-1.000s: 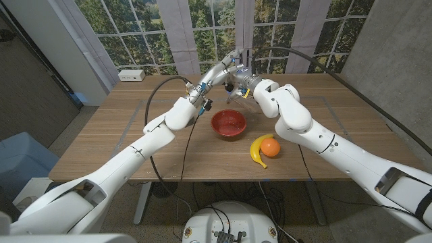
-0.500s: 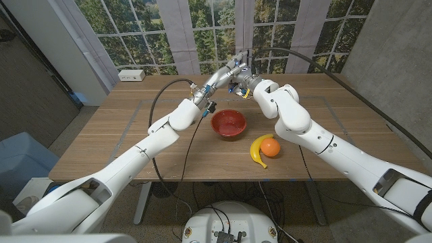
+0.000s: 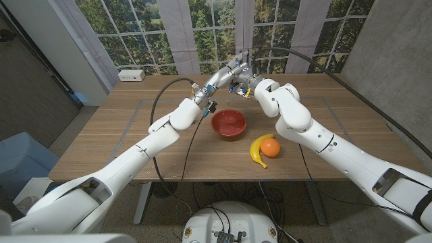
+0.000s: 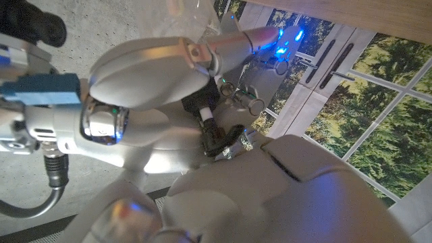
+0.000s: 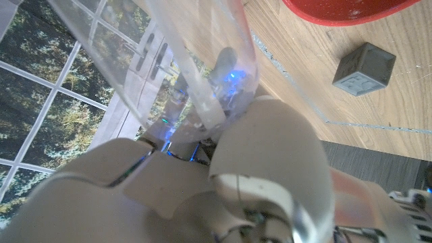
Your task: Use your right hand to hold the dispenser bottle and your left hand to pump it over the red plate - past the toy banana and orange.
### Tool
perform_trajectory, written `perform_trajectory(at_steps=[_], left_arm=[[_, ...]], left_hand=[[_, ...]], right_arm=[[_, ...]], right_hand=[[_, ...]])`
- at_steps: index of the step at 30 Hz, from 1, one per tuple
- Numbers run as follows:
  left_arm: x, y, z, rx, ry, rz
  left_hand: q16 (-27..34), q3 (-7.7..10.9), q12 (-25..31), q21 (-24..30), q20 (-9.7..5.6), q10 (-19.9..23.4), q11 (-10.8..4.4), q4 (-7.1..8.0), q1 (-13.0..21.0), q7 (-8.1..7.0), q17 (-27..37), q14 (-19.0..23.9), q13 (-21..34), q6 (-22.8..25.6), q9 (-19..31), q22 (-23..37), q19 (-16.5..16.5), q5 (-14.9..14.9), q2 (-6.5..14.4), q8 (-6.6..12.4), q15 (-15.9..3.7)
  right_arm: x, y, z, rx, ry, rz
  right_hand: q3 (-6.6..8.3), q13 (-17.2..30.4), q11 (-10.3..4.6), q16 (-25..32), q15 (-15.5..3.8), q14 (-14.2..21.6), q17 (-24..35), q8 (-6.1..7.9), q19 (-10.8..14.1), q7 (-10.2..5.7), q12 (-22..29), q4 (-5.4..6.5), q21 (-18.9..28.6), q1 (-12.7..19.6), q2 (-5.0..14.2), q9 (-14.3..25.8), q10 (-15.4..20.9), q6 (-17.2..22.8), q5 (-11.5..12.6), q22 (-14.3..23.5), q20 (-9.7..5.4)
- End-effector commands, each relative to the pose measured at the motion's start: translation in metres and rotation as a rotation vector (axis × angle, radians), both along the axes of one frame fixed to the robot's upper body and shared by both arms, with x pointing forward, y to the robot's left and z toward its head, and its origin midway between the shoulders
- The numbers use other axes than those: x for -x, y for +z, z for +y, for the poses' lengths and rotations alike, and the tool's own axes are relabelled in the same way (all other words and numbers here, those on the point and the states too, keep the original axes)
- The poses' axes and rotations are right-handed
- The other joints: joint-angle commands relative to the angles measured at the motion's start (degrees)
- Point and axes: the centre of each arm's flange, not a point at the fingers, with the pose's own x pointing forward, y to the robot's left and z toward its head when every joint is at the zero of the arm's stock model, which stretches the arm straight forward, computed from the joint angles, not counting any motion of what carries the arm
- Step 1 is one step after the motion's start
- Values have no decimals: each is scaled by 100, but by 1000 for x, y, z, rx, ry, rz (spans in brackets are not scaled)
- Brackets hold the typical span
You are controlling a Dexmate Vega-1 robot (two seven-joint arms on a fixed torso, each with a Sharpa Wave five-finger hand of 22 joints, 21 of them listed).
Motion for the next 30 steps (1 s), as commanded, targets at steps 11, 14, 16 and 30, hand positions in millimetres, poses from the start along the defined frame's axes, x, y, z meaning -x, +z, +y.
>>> perform_trajectory(at_steps=[11,14,16,30], left_arm=[[27,22,39,129,72,-156],[31,24,45,148,89,-171],[34,26,49,150,99,-174],[42,26,52,165,109,-220]], left_hand=[[62,-13,81,66,11,-215,53,45,109,-1,-1,-61,0,70,0,10,64,72,8,60,-31],[70,-22,90,79,9,-185,44,46,122,2,-6,-33,-1,108,-1,7,93,78,2,73,-42],[73,-25,95,81,7,-169,38,46,126,-5,-8,-23,-1,114,-2,6,100,80,0,74,-46],[76,-43,111,101,-7,-95,32,35,161,-40,-21,24,-4,172,-4,-4,167,93,-15,83,-77]], right_arm=[[-19,0,-18,-73,14,118],[-18,1,-21,-84,10,107],[-19,1,-23,-92,8,112],[-18,5,-25,-121,62,170]], right_hand=[[-37,19,45,-45,-60,16,26,-31,-52,-16,-45,-8,102,34,-31,21,56,69,37,-15,-895],[-38,16,47,-49,-60,18,28,-32,-57,-13,-53,-8,110,35,-31,21,55,72,37,-18,-895],[-39,21,41,-51,-60,19,30,-33,-59,-14,-54,-9,115,36,-31,21,53,74,37,-20,-895],[-46,27,63,-73,-59,28,44,-50,-88,-4,-73,-11,159,48,-35,24,76,76,42,-35,-893]])
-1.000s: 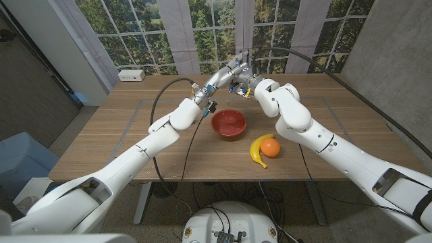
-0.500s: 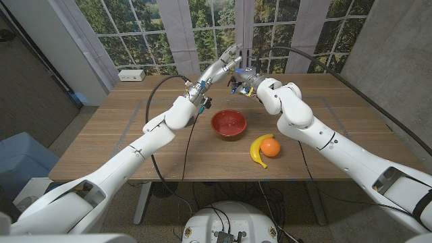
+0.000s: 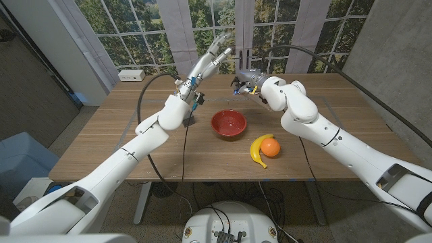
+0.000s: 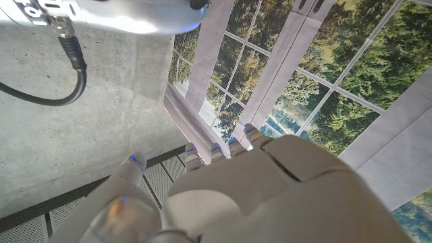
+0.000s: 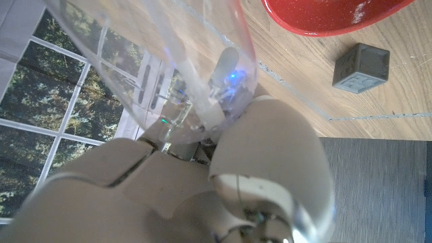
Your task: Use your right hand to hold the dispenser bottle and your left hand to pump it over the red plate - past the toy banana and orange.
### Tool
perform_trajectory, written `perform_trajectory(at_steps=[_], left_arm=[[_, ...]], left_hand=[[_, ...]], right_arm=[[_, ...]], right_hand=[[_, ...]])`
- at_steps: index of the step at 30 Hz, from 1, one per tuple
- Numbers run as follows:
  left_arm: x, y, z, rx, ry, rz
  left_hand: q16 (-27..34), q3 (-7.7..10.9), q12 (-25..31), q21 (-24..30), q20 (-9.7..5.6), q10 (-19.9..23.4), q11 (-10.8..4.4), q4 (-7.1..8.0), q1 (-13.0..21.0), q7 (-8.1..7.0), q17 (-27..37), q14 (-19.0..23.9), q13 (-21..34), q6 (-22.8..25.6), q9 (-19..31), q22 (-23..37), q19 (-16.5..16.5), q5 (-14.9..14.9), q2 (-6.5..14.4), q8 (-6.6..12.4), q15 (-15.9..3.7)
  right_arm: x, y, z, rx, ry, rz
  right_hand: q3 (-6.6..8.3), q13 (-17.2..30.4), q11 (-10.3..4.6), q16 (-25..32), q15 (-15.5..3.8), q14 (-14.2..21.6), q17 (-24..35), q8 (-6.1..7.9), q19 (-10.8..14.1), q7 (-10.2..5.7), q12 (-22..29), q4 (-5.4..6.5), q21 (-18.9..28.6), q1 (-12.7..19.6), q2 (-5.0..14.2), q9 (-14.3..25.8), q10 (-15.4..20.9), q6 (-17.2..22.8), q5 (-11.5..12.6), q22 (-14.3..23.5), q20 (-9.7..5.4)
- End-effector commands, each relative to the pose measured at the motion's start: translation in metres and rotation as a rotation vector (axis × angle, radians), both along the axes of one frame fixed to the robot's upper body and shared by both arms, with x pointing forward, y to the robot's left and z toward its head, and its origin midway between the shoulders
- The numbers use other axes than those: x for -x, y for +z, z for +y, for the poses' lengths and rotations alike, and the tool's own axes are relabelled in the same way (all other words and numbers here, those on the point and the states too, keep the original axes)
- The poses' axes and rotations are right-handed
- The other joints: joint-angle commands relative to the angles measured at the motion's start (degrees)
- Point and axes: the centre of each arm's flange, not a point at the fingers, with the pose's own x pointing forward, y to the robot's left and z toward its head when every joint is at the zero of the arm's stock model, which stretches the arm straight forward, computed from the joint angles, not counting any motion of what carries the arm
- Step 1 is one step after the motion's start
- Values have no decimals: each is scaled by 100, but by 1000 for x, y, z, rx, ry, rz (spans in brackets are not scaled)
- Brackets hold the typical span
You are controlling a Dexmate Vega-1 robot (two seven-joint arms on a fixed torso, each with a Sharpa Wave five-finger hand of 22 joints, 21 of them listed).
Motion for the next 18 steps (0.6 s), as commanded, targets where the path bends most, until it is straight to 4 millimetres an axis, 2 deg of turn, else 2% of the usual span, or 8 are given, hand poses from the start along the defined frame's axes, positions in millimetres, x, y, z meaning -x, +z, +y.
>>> perform_trajectory(at_steps=[1,18], left_arm=[[7,2,5,14,18,-37],[-6,-2,-9,-11,-7,14]], left_hand=[[48,-21,44,41,-16,-60,-2,11,64,-14,5,4,-4,31,-6,11,11,52,-9,40,-56],[39,-27,37,41,-22,-39,-5,-4,93,-20,-5,22,-6,59,-7,4,40,66,-2,34,-92]], right_arm=[[2,2,-1,-15,28,15],[15,4,14,1,105,4]], right_hand=[[-5,19,23,-27,-32,22,26,-3,-44,31,-2,-4,29,51,-34,24,36,54,42,13,-895],[-11,20,41,-51,-31,45,48,-19,-75,36,-35,-10,90,75,-41,26,61,76,43,-1,-892]])
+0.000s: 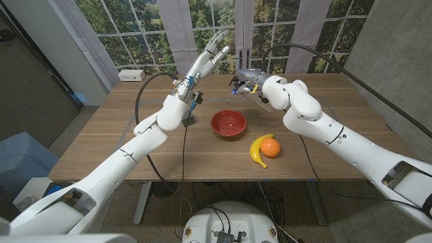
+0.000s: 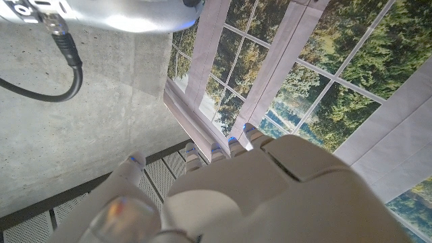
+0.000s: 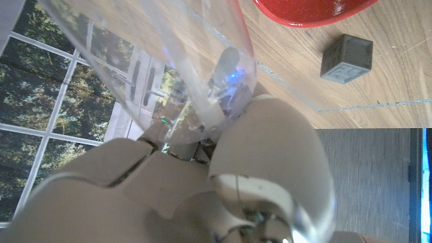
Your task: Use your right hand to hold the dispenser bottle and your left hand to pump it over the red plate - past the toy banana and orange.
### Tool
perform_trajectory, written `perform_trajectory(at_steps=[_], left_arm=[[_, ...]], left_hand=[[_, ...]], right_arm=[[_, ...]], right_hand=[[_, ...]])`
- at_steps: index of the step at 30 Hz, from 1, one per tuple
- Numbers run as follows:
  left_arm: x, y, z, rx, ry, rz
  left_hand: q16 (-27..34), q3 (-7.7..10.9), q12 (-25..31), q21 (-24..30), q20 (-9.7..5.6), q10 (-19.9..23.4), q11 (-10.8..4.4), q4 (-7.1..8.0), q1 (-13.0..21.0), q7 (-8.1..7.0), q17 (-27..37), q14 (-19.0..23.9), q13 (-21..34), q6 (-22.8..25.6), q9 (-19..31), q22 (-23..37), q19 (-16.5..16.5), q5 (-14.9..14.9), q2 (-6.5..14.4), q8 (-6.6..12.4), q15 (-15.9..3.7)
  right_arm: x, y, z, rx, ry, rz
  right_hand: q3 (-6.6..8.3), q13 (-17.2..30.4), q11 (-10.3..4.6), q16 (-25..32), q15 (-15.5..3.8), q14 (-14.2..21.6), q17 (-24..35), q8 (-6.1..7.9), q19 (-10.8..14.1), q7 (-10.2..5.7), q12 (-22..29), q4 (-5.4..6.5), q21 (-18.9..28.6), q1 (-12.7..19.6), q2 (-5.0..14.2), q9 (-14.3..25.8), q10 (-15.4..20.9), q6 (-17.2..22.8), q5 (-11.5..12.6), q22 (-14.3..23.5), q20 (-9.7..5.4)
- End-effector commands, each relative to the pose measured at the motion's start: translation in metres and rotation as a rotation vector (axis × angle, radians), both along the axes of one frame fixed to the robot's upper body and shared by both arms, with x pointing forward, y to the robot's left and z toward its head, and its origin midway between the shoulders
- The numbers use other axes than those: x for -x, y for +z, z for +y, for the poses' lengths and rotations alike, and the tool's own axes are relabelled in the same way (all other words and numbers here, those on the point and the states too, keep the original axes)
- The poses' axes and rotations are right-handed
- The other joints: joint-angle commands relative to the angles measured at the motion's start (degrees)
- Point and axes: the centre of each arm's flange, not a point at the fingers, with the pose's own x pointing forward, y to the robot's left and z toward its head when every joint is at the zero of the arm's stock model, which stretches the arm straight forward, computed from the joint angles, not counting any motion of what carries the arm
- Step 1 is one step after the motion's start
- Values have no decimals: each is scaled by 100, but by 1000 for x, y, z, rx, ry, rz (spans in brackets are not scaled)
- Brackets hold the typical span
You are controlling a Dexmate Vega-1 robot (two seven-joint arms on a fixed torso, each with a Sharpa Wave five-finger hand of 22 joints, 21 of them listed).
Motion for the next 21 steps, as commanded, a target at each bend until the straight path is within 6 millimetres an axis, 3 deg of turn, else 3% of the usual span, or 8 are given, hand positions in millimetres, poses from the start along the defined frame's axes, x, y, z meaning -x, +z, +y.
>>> perform_trajectory(at_steps=[1,21], left_arm=[[-11,-4,-12,-27,-13,38],[-26,-17,-35,-62,-5,39]], left_hand=[[39,-27,36,42,2,-39,-4,-4,63,1,-6,22,-6,40,-7,3,20,27,29,33,-94],[26,-15,20,31,8,-46,6,-16,92,11,-12,19,-6,43,-8,-1,20,47,75,19,-106]], right_arm=[[9,2,12,10,65,3],[17,7,34,-54,66,-28]], right_hand=[[-12,8,29,-12,-11,26,17,-20,-12,12,-18,-11,51,-5,41,27,35,59,43,3,-911],[-19,-10,45,-49,-14,61,21,-48,-10,42,-59,-21,147,32,35,28,85,65,34,-2,-898]])
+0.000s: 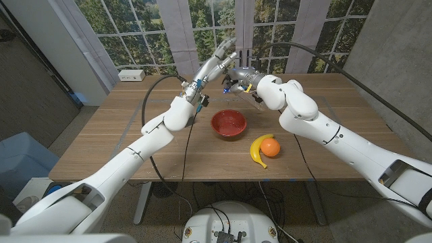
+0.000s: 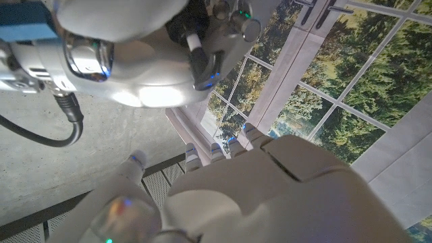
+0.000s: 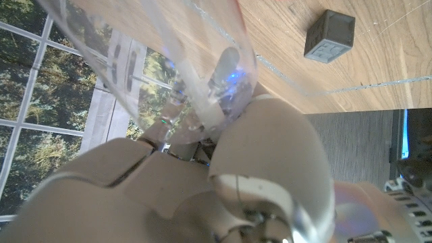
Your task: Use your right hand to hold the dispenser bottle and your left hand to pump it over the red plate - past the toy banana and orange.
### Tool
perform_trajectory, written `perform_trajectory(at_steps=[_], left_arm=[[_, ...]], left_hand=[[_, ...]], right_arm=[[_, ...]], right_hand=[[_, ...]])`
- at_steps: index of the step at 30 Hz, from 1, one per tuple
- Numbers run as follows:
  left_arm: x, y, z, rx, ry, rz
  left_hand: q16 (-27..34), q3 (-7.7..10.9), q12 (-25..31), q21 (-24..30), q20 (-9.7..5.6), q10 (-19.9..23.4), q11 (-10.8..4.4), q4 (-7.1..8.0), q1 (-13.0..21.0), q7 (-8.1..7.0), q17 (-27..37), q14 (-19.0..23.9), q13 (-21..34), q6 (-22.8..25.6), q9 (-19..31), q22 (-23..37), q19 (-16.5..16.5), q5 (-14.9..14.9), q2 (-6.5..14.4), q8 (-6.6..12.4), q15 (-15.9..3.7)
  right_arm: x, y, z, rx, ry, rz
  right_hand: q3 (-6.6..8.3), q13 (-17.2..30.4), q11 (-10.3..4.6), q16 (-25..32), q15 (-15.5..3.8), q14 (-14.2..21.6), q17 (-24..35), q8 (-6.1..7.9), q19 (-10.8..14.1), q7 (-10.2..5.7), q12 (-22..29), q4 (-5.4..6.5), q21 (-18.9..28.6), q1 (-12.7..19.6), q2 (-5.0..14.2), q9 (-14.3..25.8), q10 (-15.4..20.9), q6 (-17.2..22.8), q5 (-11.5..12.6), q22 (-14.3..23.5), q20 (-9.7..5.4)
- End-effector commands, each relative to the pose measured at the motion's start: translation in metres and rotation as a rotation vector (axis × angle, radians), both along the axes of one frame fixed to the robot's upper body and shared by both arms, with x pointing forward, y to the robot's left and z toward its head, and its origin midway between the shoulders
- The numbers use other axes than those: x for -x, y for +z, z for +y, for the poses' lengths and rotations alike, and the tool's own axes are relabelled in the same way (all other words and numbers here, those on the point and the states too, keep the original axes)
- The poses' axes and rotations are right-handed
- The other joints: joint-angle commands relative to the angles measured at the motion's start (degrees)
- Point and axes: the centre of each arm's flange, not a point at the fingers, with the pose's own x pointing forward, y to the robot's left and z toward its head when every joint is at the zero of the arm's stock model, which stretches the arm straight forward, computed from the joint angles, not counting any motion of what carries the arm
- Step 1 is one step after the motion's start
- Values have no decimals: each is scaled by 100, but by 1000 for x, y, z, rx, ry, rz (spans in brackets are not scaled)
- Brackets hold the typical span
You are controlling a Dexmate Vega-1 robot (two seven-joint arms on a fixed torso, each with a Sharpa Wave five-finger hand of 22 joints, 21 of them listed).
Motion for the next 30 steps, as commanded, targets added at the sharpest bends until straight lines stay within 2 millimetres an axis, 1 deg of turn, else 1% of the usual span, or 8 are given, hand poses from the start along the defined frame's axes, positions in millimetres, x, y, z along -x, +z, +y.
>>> perform_trajectory(at_steps=[1,11,15,17,21,26,29,30], left_arm=[[-9,-7,-14,-23,22,-16],[-13,-10,-18,-18,21,-24],[-13,-12,-19,-9,11,-32],[-15,-13,-19,7,-25,-22],[-17,-14,-22,18,-111,15],[-18,-16,-26,6,-126,22],[-22,-19,-28,10,-163,64],[-22,-19,-29,8,-150,57]], left_hand=[[26,-14,20,31,7,-46,9,-17,49,7,15,22,-6,45,21,-2,23,48,33,20,-110],[24,-1,25,26,3,-18,2,-25,65,12,12,29,-6,62,21,-3,24,57,66,20,-126],[24,2,25,26,1,-11,2,-27,68,14,11,34,-6,67,21,-3,26,60,75,20,-128],[27,4,28,26,0,0,5,-29,71,17,11,45,-6,77,21,-4,27,61,80,23,-132],[34,8,40,27,-10,39,-13,-32,75,20,10,69,-7,107,21,-4,36,63,89,31,-135],[36,7,44,29,-15,64,-14,-38,77,16,9,86,-7,143,21,-4,46,64,88,40,-138],[38,3,45,28,-20,76,-22,-42,76,13,9,98,-7,157,21,-5,50,64,81,41,-137],[37,1,45,28,-18,77,-21,-43,76,7,9,99,-7,158,21,-5,50,63,79,40,-137]], right_arm=[[7,2,13,-37,1,-5],[13,2,19,-61,7,-10],[12,3,19,-72,23,19],[13,4,19,-88,45,36],[15,4,22,-67,57,5],[14,3,22,-64,57,23],[14,3,22,-61,54,18],[14,3,21,-65,58,19]], right_hand=[[-20,5,-11,-25,-16,66,24,-3,-3,25,-16,-22,52,56,13,29,38,50,34,-3,-890],[-22,-15,16,-47,-17,96,14,-14,-5,33,-39,-30,99,82,6,30,77,69,27,-10,-887],[-27,-10,30,-60,-18,122,9,-19,-3,43,-43,-34,135,96,0,30,109,93,22,-13,-884],[-30,-14,27,-61,-17,137,11,-25,-5,45,-53,-34,147,99,-4,31,107,91,20,-14,-882],[-32,-13,35,-64,-18,151,10,-29,-2,55,-58,-36,163,108,-5,31,115,98,19,-15,-884],[-37,-6,34,-74,-17,161,7,-38,-7,45,-69,-38,180,114,-14,31,105,96,17,-18,-881],[-39,-4,35,-81,-16,164,5,-43,-13,46,-72,-36,188,116,-18,32,111,97,17,-20,-880],[-39,-1,33,-82,-16,167,6,-42,-13,51,-71,-37,191,118,-17,32,114,104,17,-20,-881]])
